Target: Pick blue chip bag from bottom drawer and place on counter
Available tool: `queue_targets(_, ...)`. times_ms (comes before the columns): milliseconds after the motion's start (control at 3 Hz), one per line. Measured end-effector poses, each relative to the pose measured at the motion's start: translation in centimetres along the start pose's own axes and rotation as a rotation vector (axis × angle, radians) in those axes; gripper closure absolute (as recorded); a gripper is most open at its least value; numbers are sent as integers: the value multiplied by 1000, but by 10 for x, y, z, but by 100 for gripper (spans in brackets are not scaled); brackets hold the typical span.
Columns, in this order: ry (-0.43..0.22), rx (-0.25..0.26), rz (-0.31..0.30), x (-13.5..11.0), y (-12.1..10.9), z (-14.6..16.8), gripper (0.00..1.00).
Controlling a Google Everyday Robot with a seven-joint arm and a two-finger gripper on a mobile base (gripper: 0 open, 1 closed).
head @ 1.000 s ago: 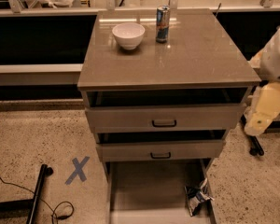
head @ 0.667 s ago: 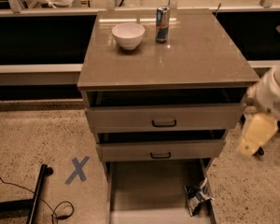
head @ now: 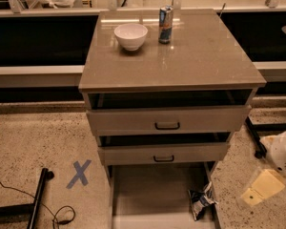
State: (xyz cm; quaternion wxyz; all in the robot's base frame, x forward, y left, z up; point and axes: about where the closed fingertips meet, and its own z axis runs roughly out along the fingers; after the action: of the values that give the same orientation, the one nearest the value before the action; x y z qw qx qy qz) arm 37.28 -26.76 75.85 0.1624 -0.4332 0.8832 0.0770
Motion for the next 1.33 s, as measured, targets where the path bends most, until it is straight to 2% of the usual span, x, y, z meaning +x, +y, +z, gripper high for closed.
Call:
queue_targets(333, 1, -14, -2, -2, -2, 5, 0)
queue_targets(667, -47, -52, 59, 16, -13, 51, 0)
queue_targets(1000, -90, -96, 155, 49, -28, 136, 0)
queue_targets(1333, -113, -136, 217, 71, -42, 220, 0)
